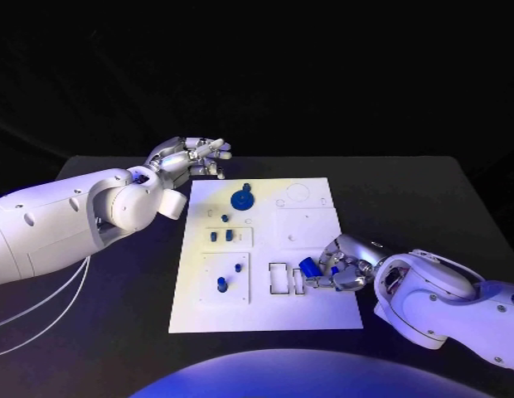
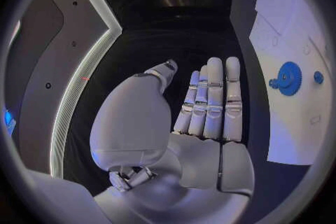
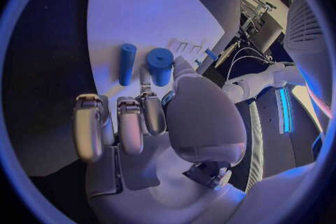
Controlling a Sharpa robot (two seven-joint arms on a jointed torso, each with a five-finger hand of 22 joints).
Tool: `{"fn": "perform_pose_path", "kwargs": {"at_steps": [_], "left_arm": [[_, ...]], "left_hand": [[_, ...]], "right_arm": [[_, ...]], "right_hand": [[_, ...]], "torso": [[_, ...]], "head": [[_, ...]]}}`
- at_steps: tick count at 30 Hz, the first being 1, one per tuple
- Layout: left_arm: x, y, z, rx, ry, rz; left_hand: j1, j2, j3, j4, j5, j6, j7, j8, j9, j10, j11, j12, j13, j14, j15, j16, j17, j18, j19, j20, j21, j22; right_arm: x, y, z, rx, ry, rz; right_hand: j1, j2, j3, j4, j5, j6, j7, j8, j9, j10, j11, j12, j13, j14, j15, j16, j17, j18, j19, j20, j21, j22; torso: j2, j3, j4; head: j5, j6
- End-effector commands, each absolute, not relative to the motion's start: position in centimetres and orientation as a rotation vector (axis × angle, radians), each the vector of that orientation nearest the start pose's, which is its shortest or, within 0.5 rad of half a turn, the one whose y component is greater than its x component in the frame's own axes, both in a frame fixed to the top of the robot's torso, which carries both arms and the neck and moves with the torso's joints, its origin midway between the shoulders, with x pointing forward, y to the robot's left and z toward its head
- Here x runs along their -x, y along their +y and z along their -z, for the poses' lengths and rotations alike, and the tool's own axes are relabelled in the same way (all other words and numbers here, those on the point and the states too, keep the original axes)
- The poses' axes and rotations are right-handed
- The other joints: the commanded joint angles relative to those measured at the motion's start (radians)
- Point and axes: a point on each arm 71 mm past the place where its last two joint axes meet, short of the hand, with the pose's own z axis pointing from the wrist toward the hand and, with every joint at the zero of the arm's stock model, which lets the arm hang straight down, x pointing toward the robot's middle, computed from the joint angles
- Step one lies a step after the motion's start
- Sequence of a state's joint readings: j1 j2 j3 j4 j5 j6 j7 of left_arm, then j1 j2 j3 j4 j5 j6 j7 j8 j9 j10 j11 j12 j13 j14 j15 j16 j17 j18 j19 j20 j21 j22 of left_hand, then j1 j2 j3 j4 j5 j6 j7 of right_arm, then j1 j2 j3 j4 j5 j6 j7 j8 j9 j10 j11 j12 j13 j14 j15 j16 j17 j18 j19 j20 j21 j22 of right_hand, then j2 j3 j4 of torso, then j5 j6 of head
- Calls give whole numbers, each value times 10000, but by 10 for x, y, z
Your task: Assemble the parts on the task board
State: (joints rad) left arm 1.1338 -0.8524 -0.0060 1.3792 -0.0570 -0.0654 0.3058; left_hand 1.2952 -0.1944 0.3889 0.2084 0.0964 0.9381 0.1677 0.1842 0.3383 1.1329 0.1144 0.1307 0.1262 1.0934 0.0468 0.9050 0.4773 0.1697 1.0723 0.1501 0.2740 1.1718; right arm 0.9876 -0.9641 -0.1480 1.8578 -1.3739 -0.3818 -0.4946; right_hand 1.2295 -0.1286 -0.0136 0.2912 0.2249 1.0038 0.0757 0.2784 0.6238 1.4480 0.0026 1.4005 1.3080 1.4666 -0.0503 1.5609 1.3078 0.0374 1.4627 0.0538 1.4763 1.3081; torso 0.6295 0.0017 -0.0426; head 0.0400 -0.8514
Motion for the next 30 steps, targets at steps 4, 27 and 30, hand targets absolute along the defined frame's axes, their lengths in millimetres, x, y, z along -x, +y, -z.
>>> {"fn": "perform_pose_path", "kwargs": {"at_steps": [4, 27, 30], "left_arm": [[-499, 243, 211, 11312, 15812, 16020], [-500, 242, 211, 11319, 15813, 16001], [-499, 241, 211, 11314, 15824, 16018]], "left_hand": [[-46, 41, -62, 15, 65, -72, 17, 65, 14, -85, -18, 13, 11, -81, -5, -53, -11, 89, 86, 10, -25, -13], [-48, 47, -97, 35, 94, -82, 16, 67, 14, -95, -17, 14, 15, -85, -4, -52, -9, 89, 93, 12, -44, -21], [-48, 47, -97, 35, 94, -82, 16, 67, 14, -95, -17, 14, 15, -85, -4, -52, -9, 89, 93, 12, -44, -21]], "right_arm": [[-355, -186, 289, -1622, 20961, -5248], [-354, -183, 259, -3359, 19540, -6702], [-352, -178, 258, -3433, 19806, -6953]], "right_hand": [[290, 134, 205, -11, 684, 156, 0, -133, -40, 141, -8, 150, 903, 1019, -95, 65, 2524, -187, 748, -34, 93, 2384], [633, 346, 992, -26, 1764, 653, -199, -273, -81, 333, -190, 361, 1202, 1026, -248, 76, 2560, -217, 796, -168, 253, 2423], [635, 335, 1020, -23, 1759, 647, -194, -289, -87, 329, -188, 352, 1195, 1023, -249, 71, 2544, -210, 782, -171, 220, 2413]], "torso": [[-4, -24, -8], [0, -2, -33], [3, 2, -20]], "head": [[29, -8], [43, -48], [43, -73]]}}
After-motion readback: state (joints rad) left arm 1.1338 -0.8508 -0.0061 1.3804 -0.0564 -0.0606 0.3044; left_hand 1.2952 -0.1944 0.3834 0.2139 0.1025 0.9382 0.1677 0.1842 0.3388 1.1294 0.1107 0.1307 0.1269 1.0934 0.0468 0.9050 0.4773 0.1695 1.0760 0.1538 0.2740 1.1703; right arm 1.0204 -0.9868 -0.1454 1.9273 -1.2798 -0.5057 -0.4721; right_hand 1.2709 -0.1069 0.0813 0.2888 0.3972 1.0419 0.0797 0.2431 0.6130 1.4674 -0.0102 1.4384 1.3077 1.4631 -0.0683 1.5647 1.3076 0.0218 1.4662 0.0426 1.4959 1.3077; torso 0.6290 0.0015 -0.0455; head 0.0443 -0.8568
